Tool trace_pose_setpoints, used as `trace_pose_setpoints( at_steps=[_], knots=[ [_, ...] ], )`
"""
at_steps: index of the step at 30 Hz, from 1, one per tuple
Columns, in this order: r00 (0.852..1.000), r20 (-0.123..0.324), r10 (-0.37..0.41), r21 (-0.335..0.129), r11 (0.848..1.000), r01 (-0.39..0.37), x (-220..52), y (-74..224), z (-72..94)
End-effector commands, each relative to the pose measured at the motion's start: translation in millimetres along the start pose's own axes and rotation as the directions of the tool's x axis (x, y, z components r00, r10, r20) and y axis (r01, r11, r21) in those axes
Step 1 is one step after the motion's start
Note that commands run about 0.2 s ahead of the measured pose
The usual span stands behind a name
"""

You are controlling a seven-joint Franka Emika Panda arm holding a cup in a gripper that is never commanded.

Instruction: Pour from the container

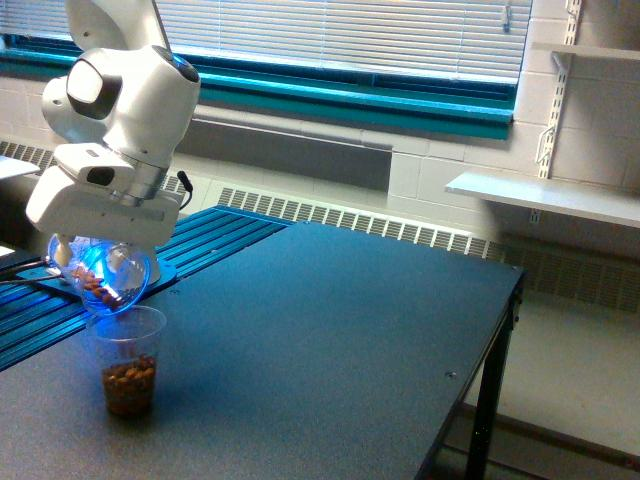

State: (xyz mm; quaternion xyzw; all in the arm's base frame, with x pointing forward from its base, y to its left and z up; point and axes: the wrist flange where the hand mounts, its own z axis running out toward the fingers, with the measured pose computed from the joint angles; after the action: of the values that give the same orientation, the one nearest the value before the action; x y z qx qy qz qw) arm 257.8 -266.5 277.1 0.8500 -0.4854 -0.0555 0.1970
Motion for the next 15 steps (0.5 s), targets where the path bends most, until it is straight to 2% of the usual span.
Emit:
trace_pose_setpoints(
  at_steps=[1, 15],
  knots=[
    [1.0, 0.001, -0.011, -0.003, 1.0, 0.011, 4.7, -1.0, -2.9],
    [1.0, 0.0, -0.025, -0.003, 1.0, 0.025, 7.2, -5.9, -6.5]
  ],
)
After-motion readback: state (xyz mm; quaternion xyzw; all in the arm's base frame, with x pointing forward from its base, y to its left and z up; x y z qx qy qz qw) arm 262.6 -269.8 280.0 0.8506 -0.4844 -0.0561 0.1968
